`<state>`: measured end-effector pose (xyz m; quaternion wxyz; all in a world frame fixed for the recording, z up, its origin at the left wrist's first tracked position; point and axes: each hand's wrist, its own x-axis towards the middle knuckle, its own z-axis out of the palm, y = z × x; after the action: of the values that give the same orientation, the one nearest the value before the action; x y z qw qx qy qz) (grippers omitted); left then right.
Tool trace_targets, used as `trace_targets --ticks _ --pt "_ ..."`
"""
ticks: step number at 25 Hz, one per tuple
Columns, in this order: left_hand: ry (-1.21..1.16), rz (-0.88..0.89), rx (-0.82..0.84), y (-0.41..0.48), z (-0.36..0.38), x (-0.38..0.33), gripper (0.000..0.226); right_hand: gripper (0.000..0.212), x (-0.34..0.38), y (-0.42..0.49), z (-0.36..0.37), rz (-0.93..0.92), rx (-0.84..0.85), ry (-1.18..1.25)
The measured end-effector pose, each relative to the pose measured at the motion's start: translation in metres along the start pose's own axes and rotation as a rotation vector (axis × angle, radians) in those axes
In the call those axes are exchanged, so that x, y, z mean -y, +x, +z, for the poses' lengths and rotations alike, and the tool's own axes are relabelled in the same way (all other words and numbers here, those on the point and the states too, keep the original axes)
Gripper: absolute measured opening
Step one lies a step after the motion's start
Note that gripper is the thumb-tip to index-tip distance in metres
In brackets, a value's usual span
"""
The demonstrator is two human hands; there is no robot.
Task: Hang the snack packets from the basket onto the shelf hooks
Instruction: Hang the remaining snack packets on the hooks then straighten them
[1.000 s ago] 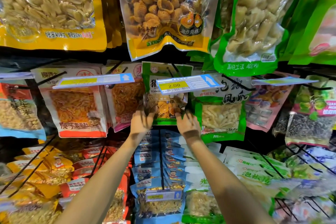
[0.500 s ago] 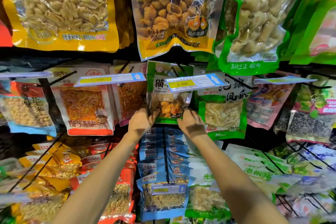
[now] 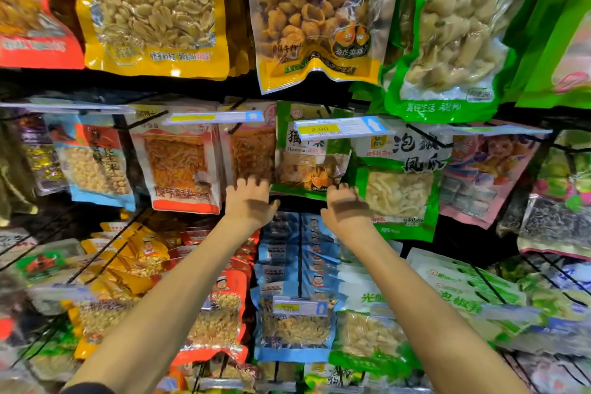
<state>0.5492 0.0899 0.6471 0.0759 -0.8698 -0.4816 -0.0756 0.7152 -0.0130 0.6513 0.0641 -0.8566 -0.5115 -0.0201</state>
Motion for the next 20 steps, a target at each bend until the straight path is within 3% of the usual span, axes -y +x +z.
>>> trace_targets --ticks 3,6,12,17,20 --pt "0.009 -0.012 0.151 -0.01 -0.011 -0.004 0.063 0.041 -0.01 -0.011 -0.007 -0.05 0.046 -0.067" --pt "0.032 -0.02 0.186 -0.023 -0.027 -0.016 0.065 0.046 -0.031 -0.021 -0.014 -0.102 0.08 -0.133" --pt "-0.033 0.041 0.141 -0.051 -0.041 -0.061 0.05 0.04 -0.094 -0.058 -0.028 -0.18 -0.063 -0.141" --pt "0.04 0.06 0.108 -0.063 -0.057 -0.128 0.054 0.049 -0.148 -0.076 -0.047 -0.157 -0.059 -0.107" --pt "-0.009 0.072 0.079 -0.068 -0.064 -0.163 0.045 0.044 -0.177 -0.085 -0.051 -0.138 -0.083 -0.15"
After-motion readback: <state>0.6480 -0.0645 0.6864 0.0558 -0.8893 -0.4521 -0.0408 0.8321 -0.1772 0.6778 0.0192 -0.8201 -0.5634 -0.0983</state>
